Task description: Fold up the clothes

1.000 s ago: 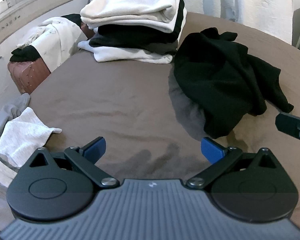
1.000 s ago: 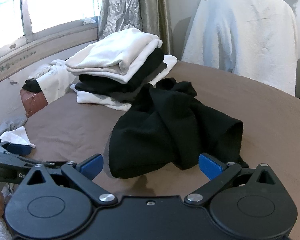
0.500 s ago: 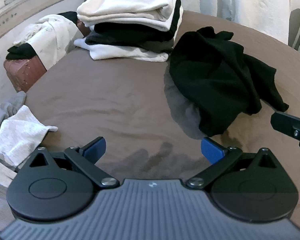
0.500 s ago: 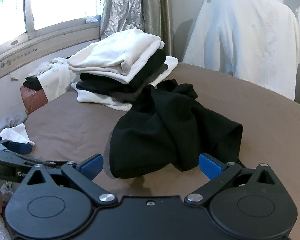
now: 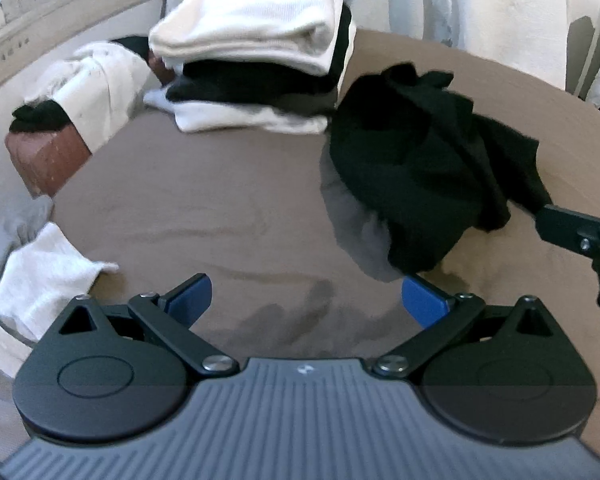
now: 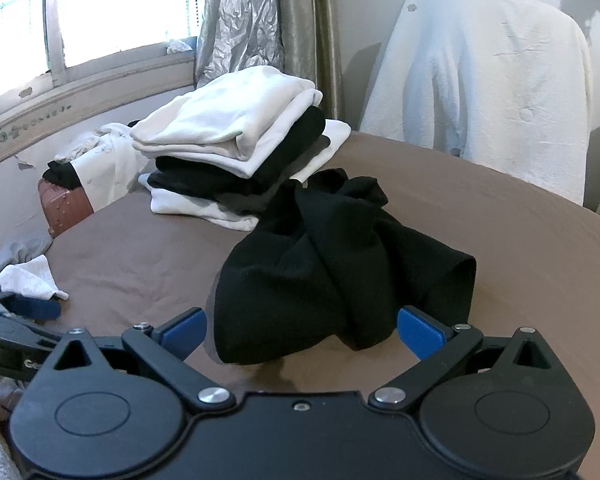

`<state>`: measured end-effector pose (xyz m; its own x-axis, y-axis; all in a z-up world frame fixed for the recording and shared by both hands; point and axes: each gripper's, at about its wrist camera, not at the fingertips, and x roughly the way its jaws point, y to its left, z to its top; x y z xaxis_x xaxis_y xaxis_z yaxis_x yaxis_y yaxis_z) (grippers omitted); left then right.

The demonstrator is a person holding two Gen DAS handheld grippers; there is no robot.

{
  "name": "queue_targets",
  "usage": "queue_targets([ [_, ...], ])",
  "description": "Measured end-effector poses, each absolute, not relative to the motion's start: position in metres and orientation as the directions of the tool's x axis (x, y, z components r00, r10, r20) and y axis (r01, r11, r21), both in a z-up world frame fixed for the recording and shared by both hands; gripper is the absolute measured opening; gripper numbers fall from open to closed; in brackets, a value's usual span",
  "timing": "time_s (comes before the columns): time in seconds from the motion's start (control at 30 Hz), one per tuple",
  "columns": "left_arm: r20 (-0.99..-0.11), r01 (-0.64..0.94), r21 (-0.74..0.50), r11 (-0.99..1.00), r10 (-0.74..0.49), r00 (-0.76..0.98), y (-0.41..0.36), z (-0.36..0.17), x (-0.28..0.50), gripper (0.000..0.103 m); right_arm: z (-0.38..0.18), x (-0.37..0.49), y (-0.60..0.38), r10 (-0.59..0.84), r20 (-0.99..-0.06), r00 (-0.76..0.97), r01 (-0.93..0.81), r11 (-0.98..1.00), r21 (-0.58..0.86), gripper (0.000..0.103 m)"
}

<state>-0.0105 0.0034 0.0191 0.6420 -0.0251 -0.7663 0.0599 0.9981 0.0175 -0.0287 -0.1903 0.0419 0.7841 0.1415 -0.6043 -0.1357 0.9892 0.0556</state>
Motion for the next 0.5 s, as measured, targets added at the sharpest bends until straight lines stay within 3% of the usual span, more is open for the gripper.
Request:
queue_targets([
  [0.5, -0.757, 0.098, -0.048, 0.994, -0.101, 0.645, 0.0081, 0.0269, -0.0197, 0.103, 0.0539, -0.03, -0.1925, 0.123, -0.586, 0.801, -0.117, 0.992, 0.049, 0.103],
])
